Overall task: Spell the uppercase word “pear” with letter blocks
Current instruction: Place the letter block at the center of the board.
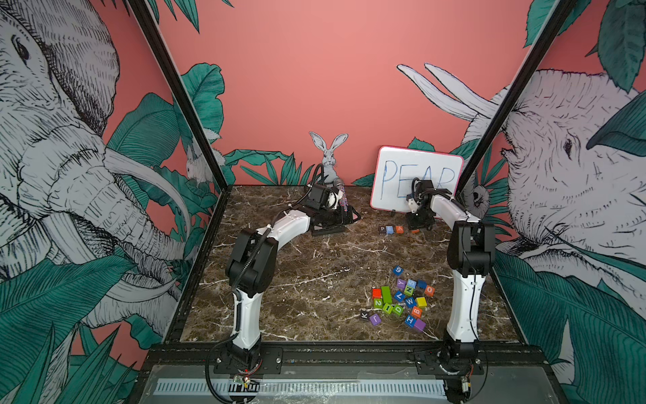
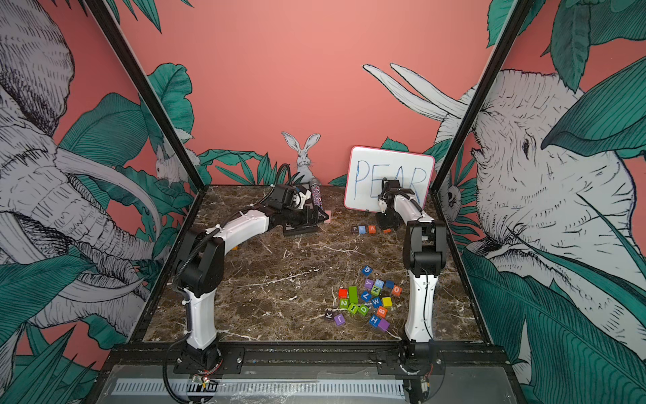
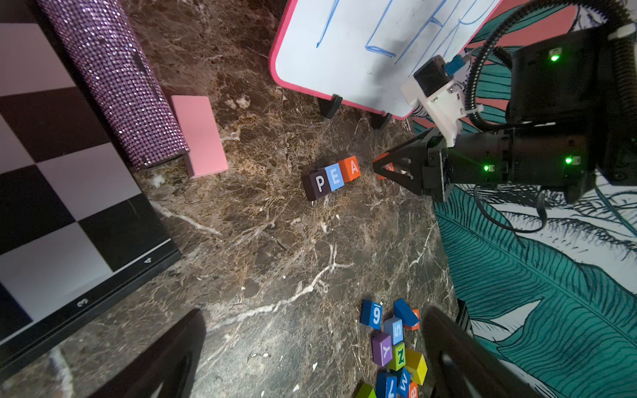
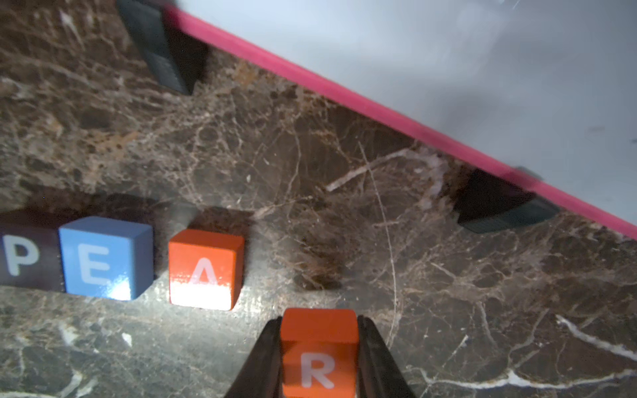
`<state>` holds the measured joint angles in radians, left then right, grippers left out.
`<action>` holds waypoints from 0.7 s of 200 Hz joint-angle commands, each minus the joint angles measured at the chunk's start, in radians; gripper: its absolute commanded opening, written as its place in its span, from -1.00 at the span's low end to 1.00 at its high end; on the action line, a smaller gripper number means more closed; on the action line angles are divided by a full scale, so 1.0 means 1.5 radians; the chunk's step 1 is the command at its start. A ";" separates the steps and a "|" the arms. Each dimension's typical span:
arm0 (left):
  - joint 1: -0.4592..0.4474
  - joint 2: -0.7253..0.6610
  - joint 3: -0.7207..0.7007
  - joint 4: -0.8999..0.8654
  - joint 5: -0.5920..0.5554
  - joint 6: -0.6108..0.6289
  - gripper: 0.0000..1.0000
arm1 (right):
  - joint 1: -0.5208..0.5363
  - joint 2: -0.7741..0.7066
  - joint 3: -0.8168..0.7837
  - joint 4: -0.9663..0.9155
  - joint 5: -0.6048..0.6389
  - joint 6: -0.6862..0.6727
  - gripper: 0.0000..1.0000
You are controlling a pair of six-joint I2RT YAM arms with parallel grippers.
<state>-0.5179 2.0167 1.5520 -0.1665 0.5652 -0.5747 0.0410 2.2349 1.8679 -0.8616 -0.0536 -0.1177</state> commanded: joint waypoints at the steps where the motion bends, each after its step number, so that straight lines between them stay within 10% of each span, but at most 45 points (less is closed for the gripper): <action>1: 0.004 -0.003 0.014 -0.005 0.009 0.006 0.99 | -0.002 0.021 0.028 -0.026 -0.027 0.017 -0.60; 140: 0.009 -0.019 -0.008 -0.010 0.002 0.011 0.99 | -0.003 0.065 0.055 -0.021 -0.038 0.058 -0.55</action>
<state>-0.5133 2.0174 1.5520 -0.1730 0.5648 -0.5739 0.0402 2.3081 1.9274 -0.8803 -0.1070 -0.0498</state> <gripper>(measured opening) 0.993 0.313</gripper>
